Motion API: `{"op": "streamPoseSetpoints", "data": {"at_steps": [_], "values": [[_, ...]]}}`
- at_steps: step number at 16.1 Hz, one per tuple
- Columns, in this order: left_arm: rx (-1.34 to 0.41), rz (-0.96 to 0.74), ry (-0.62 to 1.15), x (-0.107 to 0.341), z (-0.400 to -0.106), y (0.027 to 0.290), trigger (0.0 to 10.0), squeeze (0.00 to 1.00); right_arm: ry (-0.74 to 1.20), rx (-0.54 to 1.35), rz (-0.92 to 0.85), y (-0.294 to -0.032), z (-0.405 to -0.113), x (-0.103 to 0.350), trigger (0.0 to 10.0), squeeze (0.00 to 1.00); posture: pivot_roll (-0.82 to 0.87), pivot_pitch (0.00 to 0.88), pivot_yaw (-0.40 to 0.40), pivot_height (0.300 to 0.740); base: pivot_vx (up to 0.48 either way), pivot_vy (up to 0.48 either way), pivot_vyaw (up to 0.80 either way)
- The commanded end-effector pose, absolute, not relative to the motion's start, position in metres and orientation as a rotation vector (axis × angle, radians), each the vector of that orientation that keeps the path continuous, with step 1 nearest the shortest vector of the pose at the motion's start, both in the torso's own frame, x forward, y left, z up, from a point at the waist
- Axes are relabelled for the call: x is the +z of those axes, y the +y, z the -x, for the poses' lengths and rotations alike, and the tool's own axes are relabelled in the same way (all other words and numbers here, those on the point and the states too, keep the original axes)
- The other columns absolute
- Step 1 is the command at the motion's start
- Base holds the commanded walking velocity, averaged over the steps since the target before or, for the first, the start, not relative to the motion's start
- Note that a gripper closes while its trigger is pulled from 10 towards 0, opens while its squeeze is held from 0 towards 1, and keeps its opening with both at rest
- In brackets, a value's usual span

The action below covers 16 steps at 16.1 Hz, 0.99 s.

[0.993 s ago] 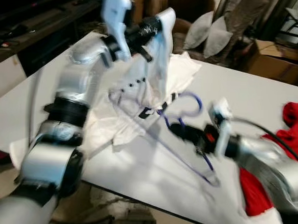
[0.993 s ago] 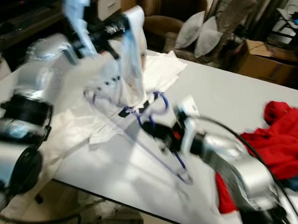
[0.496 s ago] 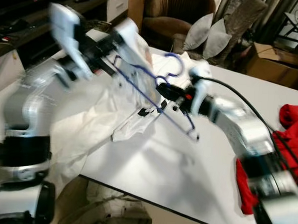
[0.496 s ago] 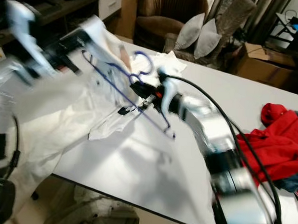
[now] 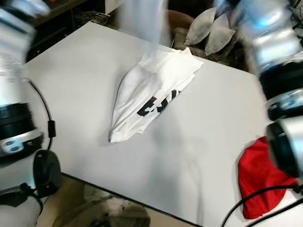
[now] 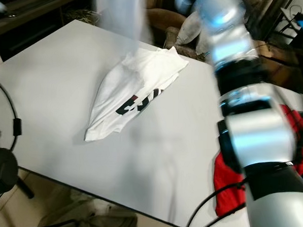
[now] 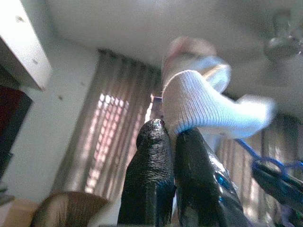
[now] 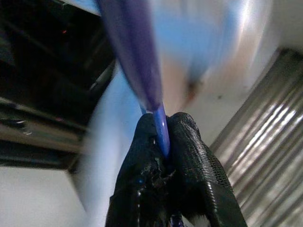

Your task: Hang hanger

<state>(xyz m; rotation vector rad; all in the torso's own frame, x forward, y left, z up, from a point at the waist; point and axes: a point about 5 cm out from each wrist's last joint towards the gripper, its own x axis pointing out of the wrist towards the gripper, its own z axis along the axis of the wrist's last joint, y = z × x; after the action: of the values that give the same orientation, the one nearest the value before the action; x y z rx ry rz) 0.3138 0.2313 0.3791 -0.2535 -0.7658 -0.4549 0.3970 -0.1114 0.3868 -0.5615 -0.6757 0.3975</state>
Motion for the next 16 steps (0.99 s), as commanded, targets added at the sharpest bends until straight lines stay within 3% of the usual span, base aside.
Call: {"op": "streamPoseSetpoints", "data": {"at_steps": [1, 5, 7, 9, 12, 16], "values": [[-0.424, 0.252, -0.717, 0.364, -0.316, 0.234, 10.0, 0.0, -0.54, 0.396, 0.573, -0.122, -0.408, 0.344, 10.0, 0.0, -0.01, 0.0, -0.138, 0.74, 0.0, 0.0, 0.0], [-0.417, 0.151, -0.523, 0.32, -0.328, 0.217, 10.0, 0.0, -0.34, 0.622, 0.663, -0.108, -0.406, 0.261, 10.0, 0.0, -0.01, 0.0, -0.127, 0.74, 0.0, 0.0, 0.0], [-0.431, 0.019, -0.278, 0.264, -0.337, 0.192, 10.0, 0.0, -0.158, 0.796, 0.635, -0.115, -0.39, 0.195, 10.0, 0.0, -0.02, 0.0, -0.114, 0.74, 0.0, 0.0, 0.0], [-0.403, -0.024, -0.18, 0.242, -0.338, 0.188, 10.0, 0.0, -0.079, 0.888, 0.615, -0.121, -0.38, 0.171, 10.0, 0.0, -0.03, 0.0, -0.104, 0.74, 0.0, 0.0, 0.0], [-0.373, -0.004, -0.183, 0.244, -0.343, 0.19, 10.0, 0.0, -0.002, 0.904, 0.598, -0.14, -0.375, 0.16, 10.0, 0.0, -0.03, 0.0, -0.094, 0.74, 0.0, 0.0, 0.0], [-0.204, -0.053, -0.191, 0.25, -0.359, 0.213, 10.0, 0.0, 0.114, 1.108, 0.645, -0.161, -0.362, 0.16, 10.0, 0.0, -0.03, 0.0, -0.099, 0.74, 0.0, 0.0, 0.0]]}}
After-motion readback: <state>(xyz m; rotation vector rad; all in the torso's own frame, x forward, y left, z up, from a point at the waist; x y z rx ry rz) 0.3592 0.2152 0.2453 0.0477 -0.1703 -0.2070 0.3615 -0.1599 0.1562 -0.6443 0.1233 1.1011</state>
